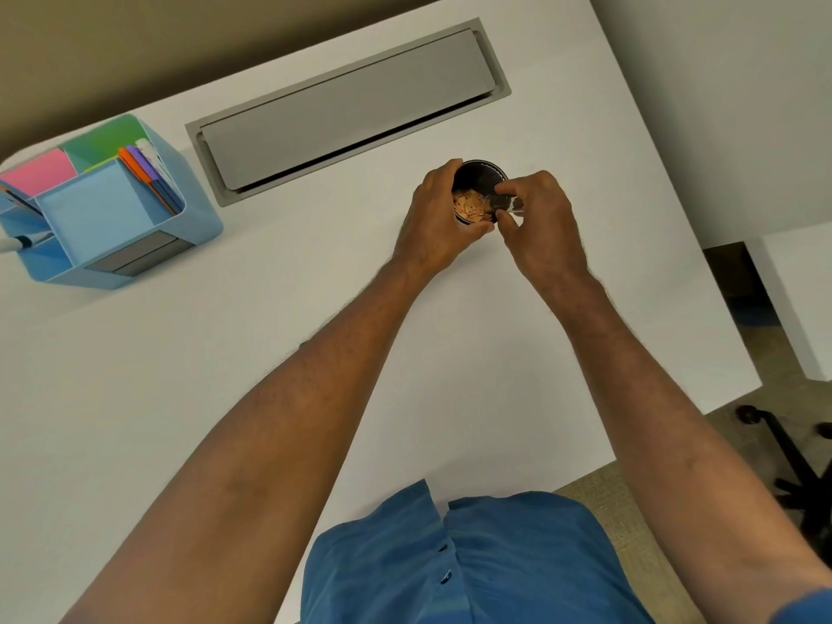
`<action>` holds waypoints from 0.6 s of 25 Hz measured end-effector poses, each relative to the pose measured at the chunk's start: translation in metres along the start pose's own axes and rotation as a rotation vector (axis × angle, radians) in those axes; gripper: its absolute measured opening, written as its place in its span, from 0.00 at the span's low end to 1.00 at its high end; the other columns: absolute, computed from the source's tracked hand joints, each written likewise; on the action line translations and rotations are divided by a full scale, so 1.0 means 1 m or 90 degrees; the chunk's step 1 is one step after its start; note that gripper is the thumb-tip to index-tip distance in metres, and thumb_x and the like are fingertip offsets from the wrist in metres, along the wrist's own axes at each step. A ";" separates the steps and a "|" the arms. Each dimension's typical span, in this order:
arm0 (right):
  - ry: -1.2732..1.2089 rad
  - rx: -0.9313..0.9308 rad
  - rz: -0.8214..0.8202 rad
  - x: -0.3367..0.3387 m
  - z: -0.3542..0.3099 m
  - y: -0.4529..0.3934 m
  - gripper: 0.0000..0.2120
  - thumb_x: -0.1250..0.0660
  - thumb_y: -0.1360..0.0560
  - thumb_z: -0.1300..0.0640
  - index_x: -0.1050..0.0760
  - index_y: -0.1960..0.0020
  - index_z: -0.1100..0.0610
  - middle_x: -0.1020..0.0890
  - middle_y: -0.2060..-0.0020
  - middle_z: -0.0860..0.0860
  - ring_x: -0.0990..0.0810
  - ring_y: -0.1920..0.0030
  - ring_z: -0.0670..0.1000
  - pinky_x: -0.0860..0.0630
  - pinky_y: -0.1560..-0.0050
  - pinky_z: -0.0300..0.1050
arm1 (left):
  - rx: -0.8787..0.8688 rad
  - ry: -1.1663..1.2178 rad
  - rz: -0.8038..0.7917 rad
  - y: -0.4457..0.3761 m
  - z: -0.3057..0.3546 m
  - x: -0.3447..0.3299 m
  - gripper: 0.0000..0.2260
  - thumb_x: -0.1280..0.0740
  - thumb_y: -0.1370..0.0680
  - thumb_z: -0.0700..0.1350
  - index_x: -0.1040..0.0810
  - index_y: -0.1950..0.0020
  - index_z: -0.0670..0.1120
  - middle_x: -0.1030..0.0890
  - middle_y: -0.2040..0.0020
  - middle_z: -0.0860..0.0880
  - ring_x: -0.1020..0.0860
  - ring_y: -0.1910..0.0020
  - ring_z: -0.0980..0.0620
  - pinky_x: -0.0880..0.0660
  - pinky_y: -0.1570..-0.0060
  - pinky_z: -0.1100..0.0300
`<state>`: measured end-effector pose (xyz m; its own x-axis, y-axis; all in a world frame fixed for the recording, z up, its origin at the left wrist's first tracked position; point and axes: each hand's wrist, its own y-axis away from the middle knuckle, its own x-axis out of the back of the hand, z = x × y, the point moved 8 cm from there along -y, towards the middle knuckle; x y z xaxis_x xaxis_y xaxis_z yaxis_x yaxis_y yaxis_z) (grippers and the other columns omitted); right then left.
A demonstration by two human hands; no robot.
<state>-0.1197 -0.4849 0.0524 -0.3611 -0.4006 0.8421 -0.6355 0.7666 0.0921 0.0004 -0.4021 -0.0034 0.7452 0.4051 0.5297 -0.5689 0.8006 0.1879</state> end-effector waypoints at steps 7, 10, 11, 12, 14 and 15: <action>-0.072 -0.034 0.030 0.004 0.010 0.004 0.18 0.27 0.23 0.65 0.22 0.35 0.57 0.21 0.39 0.55 0.19 0.46 0.48 0.24 0.46 0.29 | 0.014 -0.012 -0.010 0.001 0.003 -0.001 0.42 0.20 0.29 0.52 0.37 0.21 0.44 0.30 0.23 0.44 0.31 0.25 0.45 0.28 0.28 0.48; -0.238 -0.130 0.052 0.003 0.025 0.011 0.18 0.26 0.25 0.65 0.22 0.36 0.56 0.19 0.44 0.52 0.20 0.51 0.41 0.25 0.51 0.26 | 0.033 -0.025 -0.018 0.007 -0.003 0.003 0.46 0.21 0.29 0.55 0.42 0.19 0.47 0.34 0.20 0.46 0.35 0.22 0.44 0.31 0.28 0.49; -0.326 -0.180 0.047 0.000 0.030 0.016 0.18 0.26 0.25 0.64 0.21 0.36 0.55 0.19 0.45 0.50 0.20 0.51 0.42 0.23 0.48 0.30 | 0.040 -0.034 -0.021 0.013 -0.007 0.008 0.47 0.21 0.29 0.56 0.43 0.18 0.48 0.35 0.19 0.46 0.36 0.21 0.44 0.32 0.28 0.49; -0.420 -0.227 0.037 -0.005 0.034 0.021 0.18 0.26 0.25 0.64 0.21 0.36 0.55 0.20 0.45 0.50 0.20 0.49 0.44 0.21 0.45 0.36 | 0.046 -0.047 -0.022 0.020 -0.014 0.014 0.46 0.21 0.29 0.56 0.43 0.18 0.48 0.36 0.19 0.47 0.37 0.21 0.45 0.32 0.28 0.49; -0.591 -0.292 0.010 -0.015 0.035 0.032 0.19 0.28 0.24 0.65 0.21 0.35 0.55 0.20 0.43 0.52 0.20 0.42 0.50 0.21 0.36 0.46 | 0.057 -0.087 -0.018 0.042 -0.035 0.030 0.41 0.22 0.27 0.55 0.39 0.19 0.50 0.35 0.19 0.47 0.36 0.21 0.46 0.32 0.28 0.49; -0.656 -0.307 0.001 -0.019 0.033 0.038 0.19 0.29 0.23 0.66 0.21 0.34 0.56 0.19 0.43 0.52 0.20 0.40 0.51 0.22 0.34 0.48 | 0.064 -0.107 -0.013 0.057 -0.048 0.040 0.37 0.23 0.26 0.54 0.36 0.21 0.50 0.34 0.20 0.48 0.35 0.22 0.47 0.31 0.28 0.49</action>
<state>-0.1597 -0.4642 0.0223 -0.8922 -0.4509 0.0252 -0.3864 0.7912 0.4740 0.0145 -0.3193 -0.0114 0.6931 0.3032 0.6540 -0.5923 0.7566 0.2771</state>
